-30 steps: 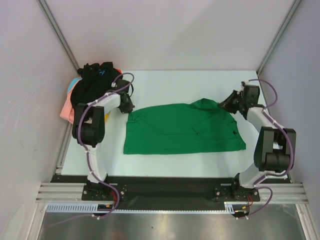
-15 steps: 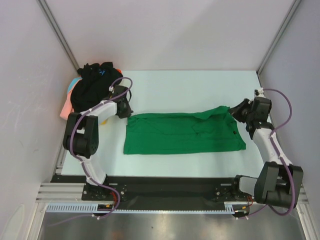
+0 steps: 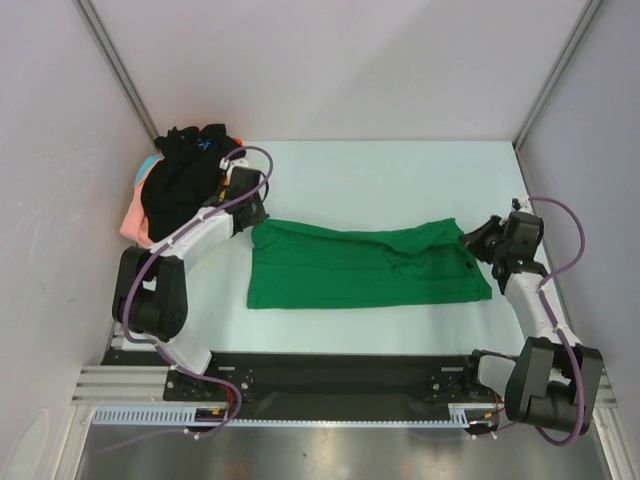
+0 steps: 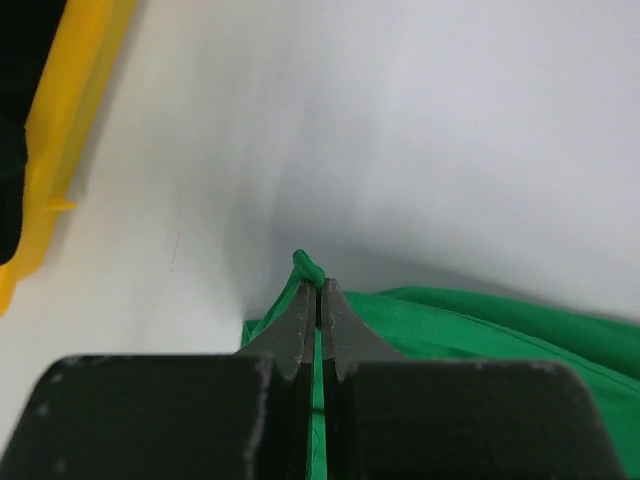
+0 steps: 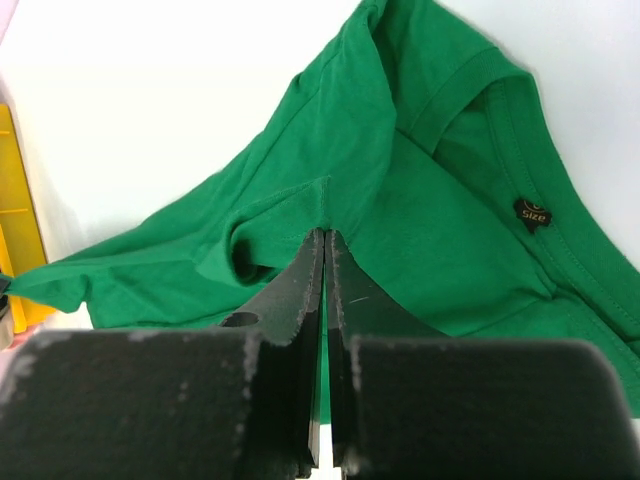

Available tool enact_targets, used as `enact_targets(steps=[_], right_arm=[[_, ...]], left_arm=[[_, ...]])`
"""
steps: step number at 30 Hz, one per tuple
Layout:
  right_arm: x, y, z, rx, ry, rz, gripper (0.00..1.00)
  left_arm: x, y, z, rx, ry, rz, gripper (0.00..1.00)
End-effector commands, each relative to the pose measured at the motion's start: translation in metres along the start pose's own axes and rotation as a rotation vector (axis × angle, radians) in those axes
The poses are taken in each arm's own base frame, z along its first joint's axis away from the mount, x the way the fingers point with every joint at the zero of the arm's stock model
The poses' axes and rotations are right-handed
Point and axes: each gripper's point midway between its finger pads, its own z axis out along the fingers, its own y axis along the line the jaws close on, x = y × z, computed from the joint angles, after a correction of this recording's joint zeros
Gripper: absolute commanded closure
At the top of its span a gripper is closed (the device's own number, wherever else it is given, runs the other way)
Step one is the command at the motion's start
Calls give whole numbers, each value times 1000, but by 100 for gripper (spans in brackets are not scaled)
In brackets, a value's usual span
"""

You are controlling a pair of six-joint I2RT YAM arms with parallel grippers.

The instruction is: Fold and stack the t-shirts

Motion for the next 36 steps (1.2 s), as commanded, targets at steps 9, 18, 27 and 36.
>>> enact_targets(steps=[9,18,27,36], right_arm=[[-18,-12,-12,18,-90,22,100],[-2,-41,-20,85,-132,145,100],[6,-64,-30,169,-213,234,16],[18,-52,-18,205,-140,158,12]], left_arm=[[-13,4,-14,7,-92,10,100],[24,15,-33,62,-135,-10,100],[56,22,-69,190,-212,-106,3],[77,17,-38,112,-75,-62,6]])
